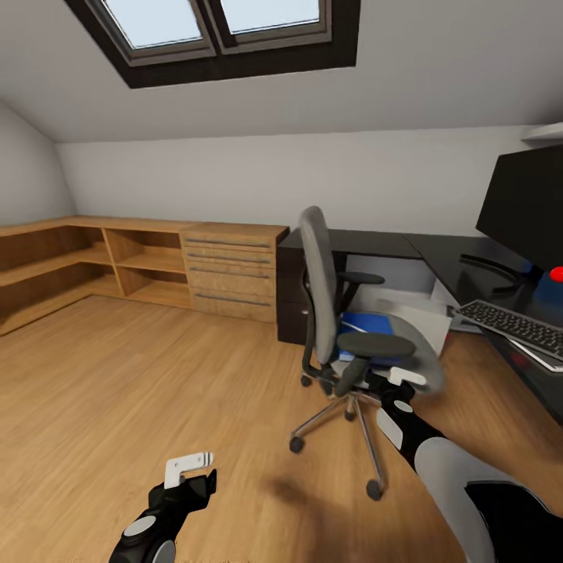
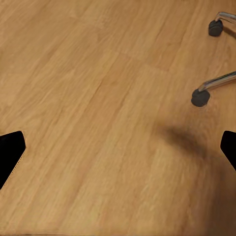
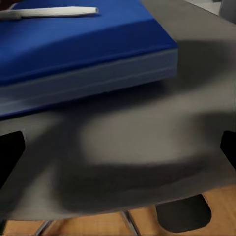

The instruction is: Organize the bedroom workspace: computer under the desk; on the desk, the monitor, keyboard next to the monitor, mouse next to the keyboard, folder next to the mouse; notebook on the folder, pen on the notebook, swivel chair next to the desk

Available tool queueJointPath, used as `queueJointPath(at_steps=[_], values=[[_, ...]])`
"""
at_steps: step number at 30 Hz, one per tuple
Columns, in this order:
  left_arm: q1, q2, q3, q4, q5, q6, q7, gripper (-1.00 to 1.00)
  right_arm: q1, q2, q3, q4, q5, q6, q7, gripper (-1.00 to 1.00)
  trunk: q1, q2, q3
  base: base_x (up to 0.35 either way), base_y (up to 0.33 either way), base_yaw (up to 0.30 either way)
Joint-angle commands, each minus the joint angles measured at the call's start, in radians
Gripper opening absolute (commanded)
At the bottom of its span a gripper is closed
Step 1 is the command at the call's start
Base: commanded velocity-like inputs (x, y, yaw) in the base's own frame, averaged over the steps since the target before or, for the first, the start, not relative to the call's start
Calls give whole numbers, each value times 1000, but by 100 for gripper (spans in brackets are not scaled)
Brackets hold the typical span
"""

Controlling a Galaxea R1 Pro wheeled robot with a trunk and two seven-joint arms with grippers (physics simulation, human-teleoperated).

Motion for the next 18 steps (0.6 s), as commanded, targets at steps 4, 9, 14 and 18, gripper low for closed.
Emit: queueJointPath(at_steps=[4, 9, 14, 18], values=[[0, 0, -1, 1, 10, 1, 10, 100, 0, 0, 4, 0, -8, -4, 0, 100, 0, 0, -1, 0, 0, 273], [0, 0, -1, 4, 9, 1, 11, 100, 0, 0, 4, 0, -7, -4, 0, 100, 0, 0, -1, 0, 0, 268], [0, 0, -1, 5, 6, 0, 11, 100, 0, -1, 4, 0, -8, -4, 0, 100, 0, 0, -1, 0, 0, 56], [0, 0, -1, 4, 6, 0, 11, 100, 0, -1, 3, 0, -8, -4, 0, 100, 0, 0, -1, 0, 0, -52]])
